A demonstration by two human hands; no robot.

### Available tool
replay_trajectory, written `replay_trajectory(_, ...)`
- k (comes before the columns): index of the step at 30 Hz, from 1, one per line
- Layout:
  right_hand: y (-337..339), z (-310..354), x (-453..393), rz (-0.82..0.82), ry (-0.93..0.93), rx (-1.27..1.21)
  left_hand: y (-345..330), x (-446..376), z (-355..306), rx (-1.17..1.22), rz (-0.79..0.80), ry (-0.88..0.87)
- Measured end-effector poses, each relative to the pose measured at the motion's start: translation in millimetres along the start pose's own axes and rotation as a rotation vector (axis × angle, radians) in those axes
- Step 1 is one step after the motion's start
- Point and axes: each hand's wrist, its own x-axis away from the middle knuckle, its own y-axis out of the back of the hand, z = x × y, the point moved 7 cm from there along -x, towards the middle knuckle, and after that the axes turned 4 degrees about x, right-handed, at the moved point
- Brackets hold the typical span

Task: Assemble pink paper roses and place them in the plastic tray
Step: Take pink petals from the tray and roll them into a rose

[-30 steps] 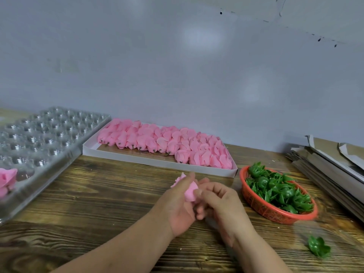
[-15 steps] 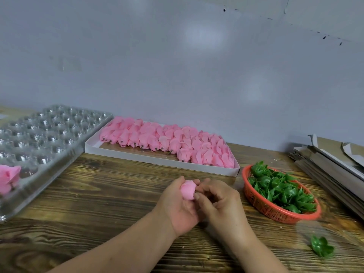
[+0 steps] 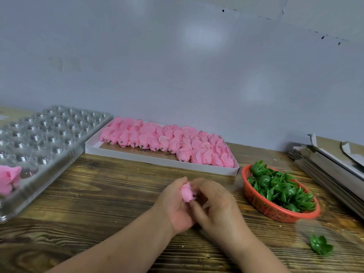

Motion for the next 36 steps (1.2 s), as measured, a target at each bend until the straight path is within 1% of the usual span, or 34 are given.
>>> replay_trajectory(2,-1.3,-0.6,0.6,0.028,-0.02,0.025,2.5,0.0,-0.2,-0.071,-0.03,-0.013)
replay_trajectory(4,-1.6,2.1,0.3,0.035,-0.003,0.078,1.8,-0.2,1.5,-0.115,-0.025,-0.006)
replay_trajectory(6,-2.2,4.4,0.1,0.029,0.019,0.104,-0.3,0.7,2.4,-0.106,-0.022,-0.005)
replay_trajectory(7,-2.4,2.7,-0.5,0.02,0.001,0.09,-1.6,1.3,2.4,-0.086,-0.016,-0.012)
replay_trajectory(8,-2.2,-1.4,-0.6,0.002,-0.055,0.052,-3.3,1.7,2.2,-0.064,0.0,-0.022)
replay_trajectory(11,-6.0,-23.4,3.1,-0.045,-0.381,-0.227,-9.7,3.1,2.7,-0.091,0.079,-0.073)
replay_trajectory(12,-8.6,-27.7,4.0,-0.042,-0.457,-0.331,-11.1,3.2,3.1,-0.111,0.095,-0.09)
replay_trajectory(16,-21.2,-35.9,7.9,-0.011,-0.622,-0.68,-10.5,0.4,-0.3,-0.11,0.078,-0.151)
replay_trajectory(19,-33.2,-39.9,15.4,0.009,-0.809,-0.998,-8.5,0.3,-4.3,-0.068,0.049,-0.171)
replay_trajectory(20,-34.5,-39.4,16.1,0.011,-0.833,-1.049,-9.0,0.9,-4.7,-0.06,0.046,-0.174)
replay_trajectory(21,-31.6,-38.5,15.3,0.008,-0.804,-1.006,-8.8,0.2,-5.4,-0.067,0.046,-0.176)
replay_trajectory(22,-24.9,-37.2,12.4,0.008,-0.717,-0.847,-9.9,1.2,-5.6,-0.073,0.047,-0.171)
replay_trajectory(24,-13.7,-28.8,5.9,0.037,-0.486,-0.375,-9.1,1.2,-6.3,-0.039,0.028,-0.174)
replay_trajectory(25,-11.4,-23.9,3.9,0.043,-0.404,-0.2,-8.0,0.5,-6.7,-0.032,0.012,-0.18)
replay_trajectory(26,-10.2,-20.6,2.0,0.045,-0.365,-0.125,-8.3,0.9,-6.1,-0.035,0.007,-0.176)
replay_trajectory(27,-10.5,-20.4,2.2,0.046,-0.37,-0.131,-8.2,0.9,-5.8,-0.035,0.006,-0.173)
replay_trajectory(28,-11.6,-21.1,2.4,0.045,-0.399,-0.188,-8.6,0.8,-5.3,-0.033,0.013,-0.17)
replay_trajectory(29,-12.9,-23.6,3.2,0.037,-0.456,-0.296,-8.5,-0.1,-5.4,-0.032,0.021,-0.167)
replay_trajectory(32,-20.8,-36.7,8.2,0.008,-0.671,-0.682,-9.2,0.8,-6.3,-0.078,0.038,-0.165)
replay_trajectory(35,-32.1,-38.4,14.3,0.052,-0.824,-1.001,-7.7,2.1,-8.9,-0.151,0.028,-0.191)
replay_trajectory(36,-33.9,-37.8,15.7,0.068,-0.856,-1.062,-8.8,2.9,-8.4,-0.173,0.025,-0.191)
